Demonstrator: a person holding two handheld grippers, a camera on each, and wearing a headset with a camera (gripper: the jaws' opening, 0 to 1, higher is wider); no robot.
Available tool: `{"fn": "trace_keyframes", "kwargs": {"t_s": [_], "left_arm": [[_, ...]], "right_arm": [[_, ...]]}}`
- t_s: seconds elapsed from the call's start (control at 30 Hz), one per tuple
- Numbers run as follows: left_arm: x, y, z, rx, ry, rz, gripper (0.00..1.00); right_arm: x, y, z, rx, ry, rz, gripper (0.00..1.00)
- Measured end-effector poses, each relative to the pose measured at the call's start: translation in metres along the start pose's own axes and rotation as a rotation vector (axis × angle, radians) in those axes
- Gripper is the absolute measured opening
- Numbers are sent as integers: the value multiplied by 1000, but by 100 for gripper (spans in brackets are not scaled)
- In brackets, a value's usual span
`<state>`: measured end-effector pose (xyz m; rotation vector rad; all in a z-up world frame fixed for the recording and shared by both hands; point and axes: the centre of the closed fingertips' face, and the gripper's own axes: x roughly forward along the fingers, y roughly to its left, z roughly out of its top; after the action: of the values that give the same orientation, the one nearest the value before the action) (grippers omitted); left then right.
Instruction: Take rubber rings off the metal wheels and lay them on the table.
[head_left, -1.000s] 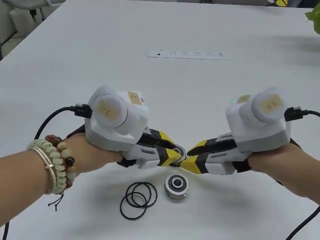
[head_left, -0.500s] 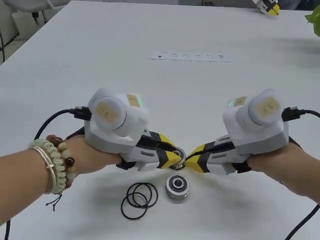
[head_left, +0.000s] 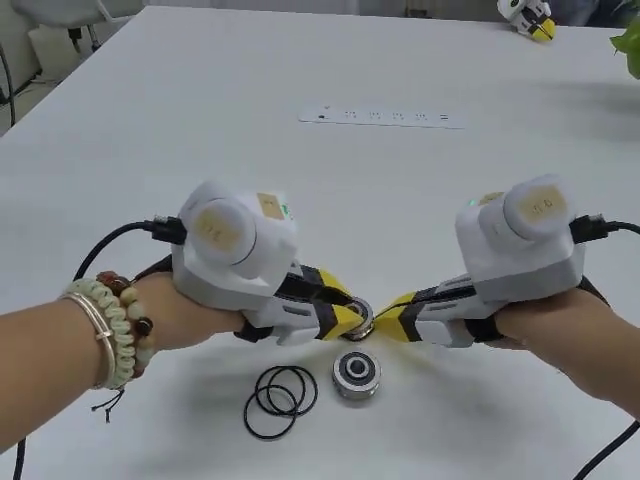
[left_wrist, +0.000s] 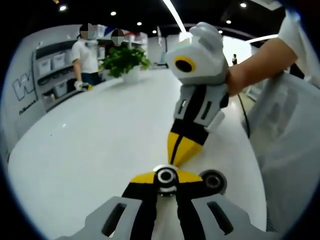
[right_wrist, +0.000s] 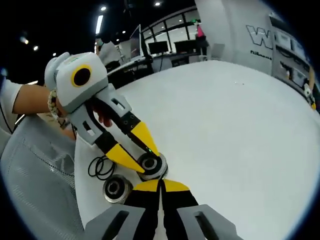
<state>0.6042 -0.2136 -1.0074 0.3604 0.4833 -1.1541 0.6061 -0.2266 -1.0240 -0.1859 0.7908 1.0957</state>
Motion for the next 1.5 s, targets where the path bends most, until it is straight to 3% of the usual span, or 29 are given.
{"fn": "trace_keyframes", "kwargs": {"t_s": [0.37,0.67,1.27,1.33,1.5], "left_arm": [[-1,-2,-1,15,-2,-5,14],[-1,-2,-1,26,-11,5,14],[0,-1,-1,28,-10,9,14],[0,-1,-1,25,-13,11,14],[-1,0,-1,9,-27,13,14]], "right_arm": [[-5,9,8,234,-90,82,0],[-5,14,10,324,-111,108,0],[-2,25,20,286,-117,123,0],[0,24,18,228,-103,104,0],[0,23,20,245,-114,112,0]]}}
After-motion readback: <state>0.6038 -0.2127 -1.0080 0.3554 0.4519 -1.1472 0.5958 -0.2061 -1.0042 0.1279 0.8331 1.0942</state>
